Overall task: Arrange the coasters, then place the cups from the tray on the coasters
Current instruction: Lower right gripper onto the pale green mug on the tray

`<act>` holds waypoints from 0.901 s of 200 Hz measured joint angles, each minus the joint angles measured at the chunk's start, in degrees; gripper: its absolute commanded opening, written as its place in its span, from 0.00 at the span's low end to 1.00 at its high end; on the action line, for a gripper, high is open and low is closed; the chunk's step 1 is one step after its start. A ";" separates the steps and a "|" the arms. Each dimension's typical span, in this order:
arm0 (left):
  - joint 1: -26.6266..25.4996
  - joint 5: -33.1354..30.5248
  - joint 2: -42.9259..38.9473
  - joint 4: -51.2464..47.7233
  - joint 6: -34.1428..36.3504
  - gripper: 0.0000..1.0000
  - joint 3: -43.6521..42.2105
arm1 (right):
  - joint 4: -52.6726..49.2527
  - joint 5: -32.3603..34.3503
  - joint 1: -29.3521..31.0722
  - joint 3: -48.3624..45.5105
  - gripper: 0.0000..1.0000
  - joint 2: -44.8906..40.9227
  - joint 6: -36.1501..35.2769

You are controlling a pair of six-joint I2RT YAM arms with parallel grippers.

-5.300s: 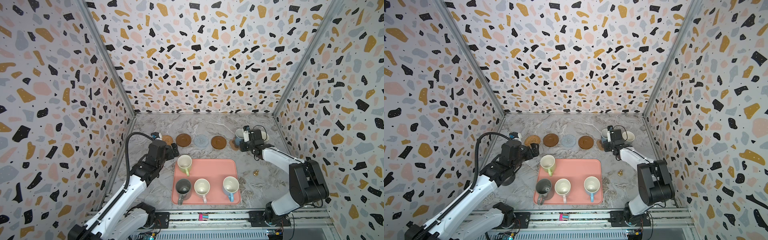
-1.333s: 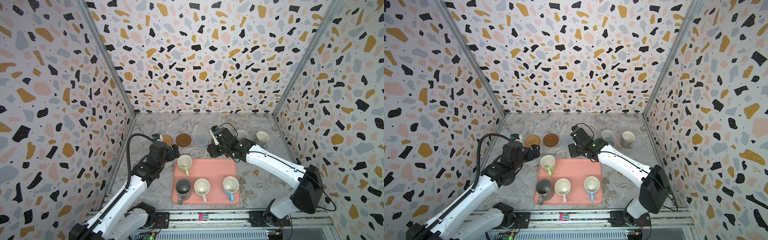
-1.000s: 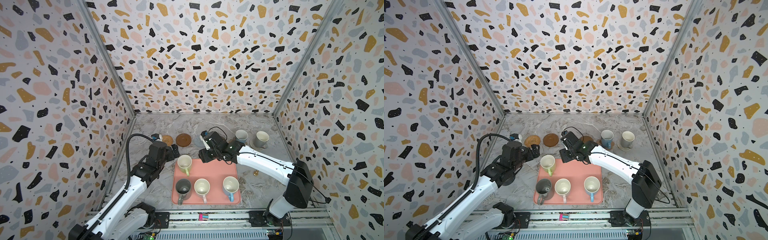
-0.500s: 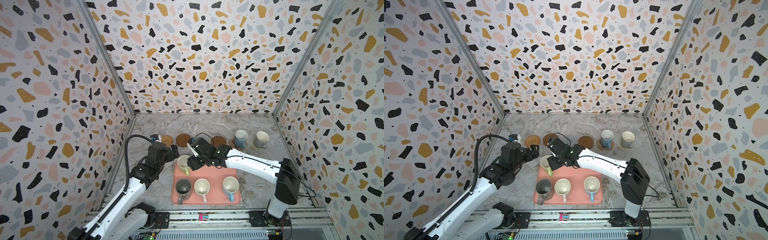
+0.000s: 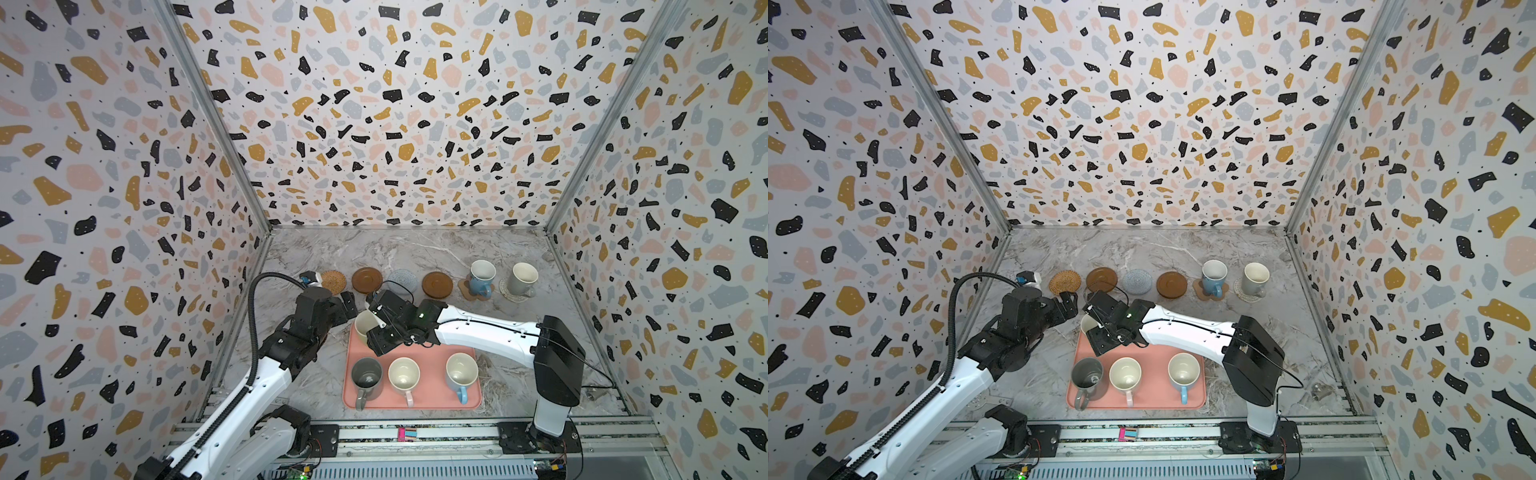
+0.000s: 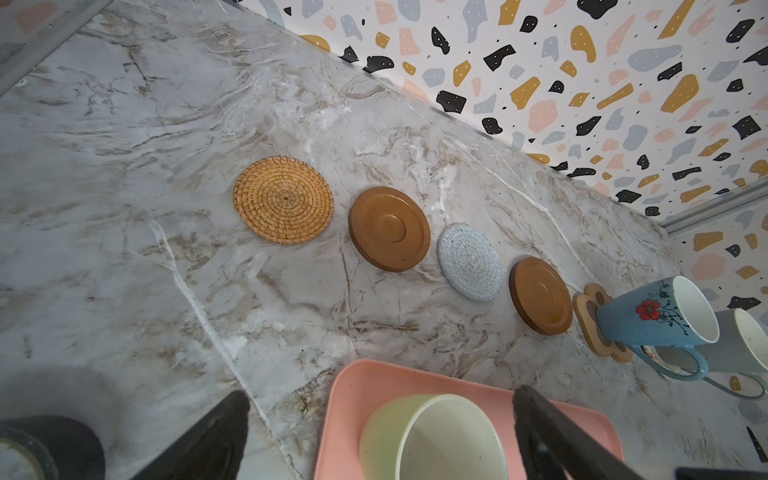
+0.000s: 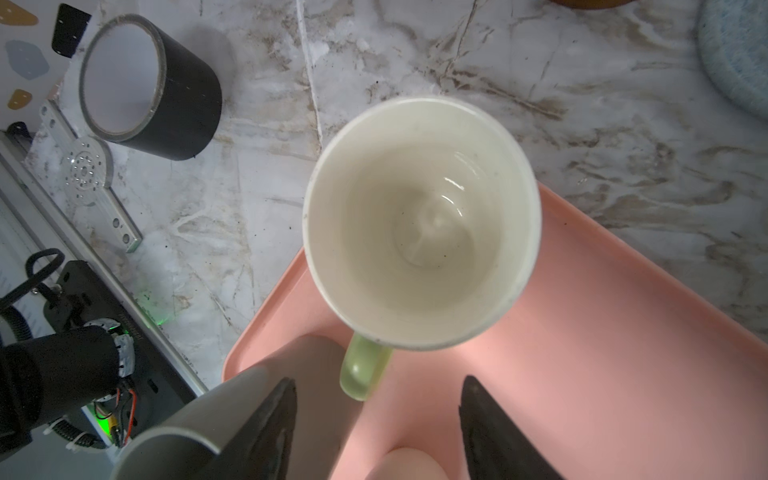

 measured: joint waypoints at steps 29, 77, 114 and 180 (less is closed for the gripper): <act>0.00 -0.26 -0.20 -0.04 -0.20 1.00 -0.02 | 0.00 0.63 0.09 0.00 0.64 1.16 0.90; 0.00 -0.63 -0.74 -0.15 -0.22 1.00 -0.02 | -0.02 2.82 0.09 0.00 0.64 2.71 2.34; 0.00 -0.63 -0.74 -0.15 -0.20 0.99 -0.02 | -0.24 5.01 0.17 0.13 0.64 2.75 2.89; 0.00 -0.63 -0.57 -0.15 -0.35 1.00 -0.02 | -2.56 8.28 0.13 1.16 0.64 2.95 2.58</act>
